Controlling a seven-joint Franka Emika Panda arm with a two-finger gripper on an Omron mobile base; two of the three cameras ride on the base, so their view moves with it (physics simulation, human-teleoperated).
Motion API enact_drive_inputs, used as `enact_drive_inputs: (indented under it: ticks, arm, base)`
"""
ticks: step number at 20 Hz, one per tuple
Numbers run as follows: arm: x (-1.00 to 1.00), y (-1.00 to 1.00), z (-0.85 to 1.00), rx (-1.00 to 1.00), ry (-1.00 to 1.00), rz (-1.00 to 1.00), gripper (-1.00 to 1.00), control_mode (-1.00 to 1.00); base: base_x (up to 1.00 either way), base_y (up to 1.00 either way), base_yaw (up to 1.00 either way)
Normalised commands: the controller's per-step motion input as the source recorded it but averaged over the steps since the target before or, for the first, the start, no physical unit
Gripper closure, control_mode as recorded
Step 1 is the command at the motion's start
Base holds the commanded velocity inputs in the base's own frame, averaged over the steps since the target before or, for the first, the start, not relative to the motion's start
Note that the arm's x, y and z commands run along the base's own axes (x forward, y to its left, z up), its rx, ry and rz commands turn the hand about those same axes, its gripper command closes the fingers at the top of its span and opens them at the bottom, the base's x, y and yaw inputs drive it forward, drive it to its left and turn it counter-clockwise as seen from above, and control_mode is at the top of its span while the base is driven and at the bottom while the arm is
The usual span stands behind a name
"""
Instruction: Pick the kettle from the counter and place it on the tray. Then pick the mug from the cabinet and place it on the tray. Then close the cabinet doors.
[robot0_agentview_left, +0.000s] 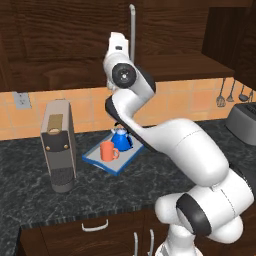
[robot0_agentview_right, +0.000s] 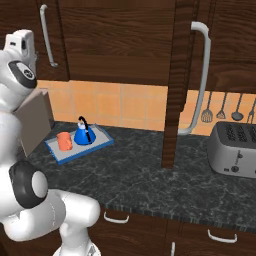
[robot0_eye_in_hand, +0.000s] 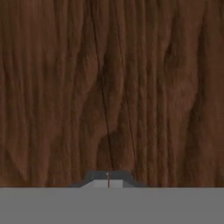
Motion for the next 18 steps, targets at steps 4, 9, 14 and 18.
enact_drive_inputs:
  ticks: [4,9,14,18]
  arm:
    - [0.54,0.02,0.0,0.02,0.0,0.01,1.0,-1.0]
    - [-0.37,0.17,0.12,0.0,0.0,-0.05,1.0,-1.0]
    - [-0.98,-0.01,0.33,0.0,0.01,-0.08,1.0,-1.0]
    - [-1.0,-0.16,0.13,0.01,0.1,-0.04,1.0,-1.0]
  base:
    - [0.0,0.0,0.0]
    - [0.0,0.0,0.0]
    - [0.0,0.0,0.0]
    - [0.0,0.0,0.0]
